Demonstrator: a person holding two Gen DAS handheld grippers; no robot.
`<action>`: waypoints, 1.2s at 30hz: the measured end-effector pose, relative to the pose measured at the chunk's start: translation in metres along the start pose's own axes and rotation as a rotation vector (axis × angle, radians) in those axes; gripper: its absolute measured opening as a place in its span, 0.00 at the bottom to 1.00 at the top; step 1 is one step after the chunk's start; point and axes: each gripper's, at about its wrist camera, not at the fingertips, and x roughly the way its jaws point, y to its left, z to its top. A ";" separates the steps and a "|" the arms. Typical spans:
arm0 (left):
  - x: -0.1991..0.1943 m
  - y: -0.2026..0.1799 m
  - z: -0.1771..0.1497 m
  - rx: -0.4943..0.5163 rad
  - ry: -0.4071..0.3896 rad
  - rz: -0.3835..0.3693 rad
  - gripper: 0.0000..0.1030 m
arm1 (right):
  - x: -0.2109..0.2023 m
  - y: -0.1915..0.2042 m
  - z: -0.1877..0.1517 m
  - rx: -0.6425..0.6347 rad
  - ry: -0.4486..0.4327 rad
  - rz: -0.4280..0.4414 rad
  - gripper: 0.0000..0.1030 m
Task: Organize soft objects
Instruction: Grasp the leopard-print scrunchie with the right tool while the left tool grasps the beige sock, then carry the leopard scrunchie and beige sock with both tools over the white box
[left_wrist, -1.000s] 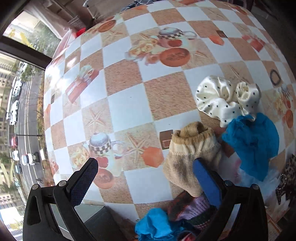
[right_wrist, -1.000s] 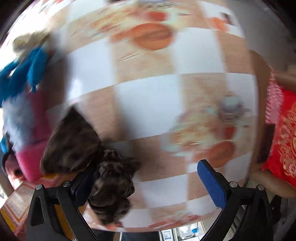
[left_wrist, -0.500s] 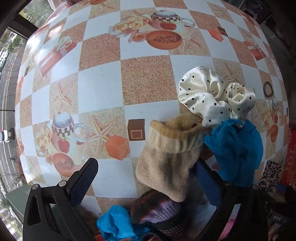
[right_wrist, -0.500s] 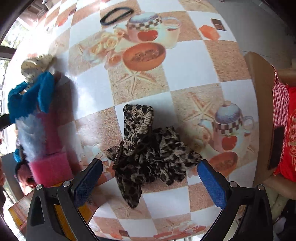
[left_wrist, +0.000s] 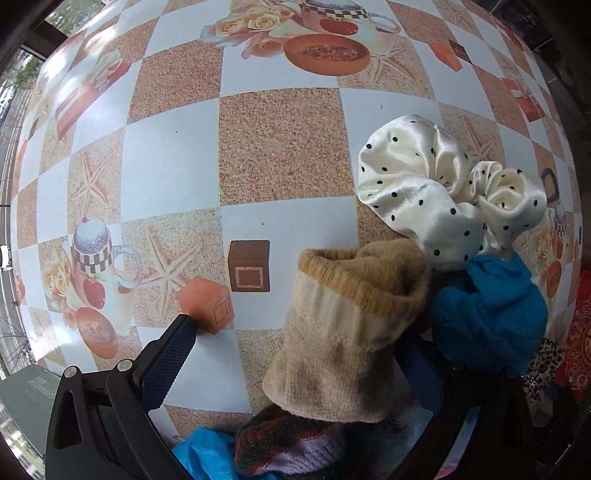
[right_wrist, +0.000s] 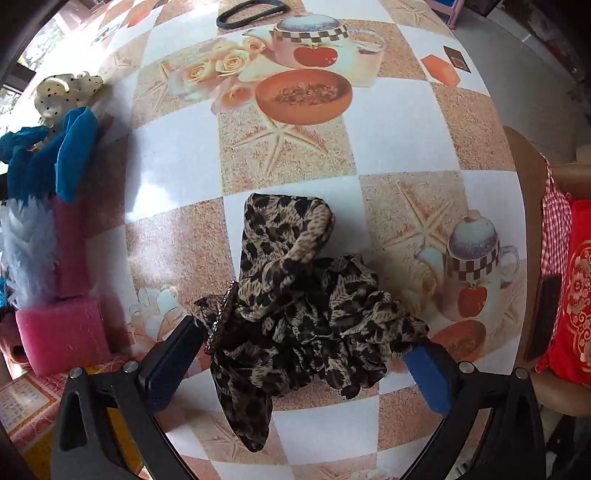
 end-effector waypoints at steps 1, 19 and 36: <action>-0.001 -0.001 0.000 0.011 -0.007 0.010 0.99 | 0.001 0.001 -0.002 -0.020 0.014 -0.002 1.00; -0.104 -0.021 -0.024 0.098 -0.240 -0.020 0.19 | -0.064 -0.059 -0.034 0.094 -0.112 0.227 0.39; -0.170 -0.163 -0.125 0.460 -0.335 -0.161 0.19 | -0.125 -0.077 -0.086 0.206 -0.216 0.234 0.40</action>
